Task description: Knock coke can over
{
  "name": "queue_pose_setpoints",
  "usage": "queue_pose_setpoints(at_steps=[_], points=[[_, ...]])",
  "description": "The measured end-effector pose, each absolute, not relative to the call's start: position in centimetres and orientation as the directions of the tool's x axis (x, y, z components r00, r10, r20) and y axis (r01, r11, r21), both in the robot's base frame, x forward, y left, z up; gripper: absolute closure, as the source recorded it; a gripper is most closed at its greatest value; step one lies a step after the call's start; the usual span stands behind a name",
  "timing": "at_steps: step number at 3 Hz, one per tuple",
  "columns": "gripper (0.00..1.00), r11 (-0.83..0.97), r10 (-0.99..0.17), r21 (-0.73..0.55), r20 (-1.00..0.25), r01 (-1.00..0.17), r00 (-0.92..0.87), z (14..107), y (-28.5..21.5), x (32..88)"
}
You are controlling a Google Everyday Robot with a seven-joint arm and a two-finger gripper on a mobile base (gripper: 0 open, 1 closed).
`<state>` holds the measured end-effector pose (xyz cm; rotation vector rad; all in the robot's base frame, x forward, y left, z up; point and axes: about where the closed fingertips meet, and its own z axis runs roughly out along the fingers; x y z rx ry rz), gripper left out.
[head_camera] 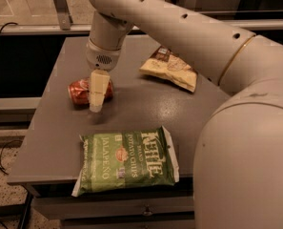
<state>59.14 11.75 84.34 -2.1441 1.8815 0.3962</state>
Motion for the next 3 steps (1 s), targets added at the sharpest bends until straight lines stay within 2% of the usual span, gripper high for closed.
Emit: queue_pose_setpoints(at_steps=[1, 2, 3], points=[[0.00, -0.111, -0.892, -0.032, -0.437, -0.993, 0.114, 85.4, 11.6, 59.5], [0.00, -0.072, -0.815, -0.074, -0.571, -0.995, 0.101, 87.3, 10.1, 59.9], [0.00, 0.023, -0.679, -0.164, -0.726, -0.986, 0.105, 91.0, 6.4, 60.8]])
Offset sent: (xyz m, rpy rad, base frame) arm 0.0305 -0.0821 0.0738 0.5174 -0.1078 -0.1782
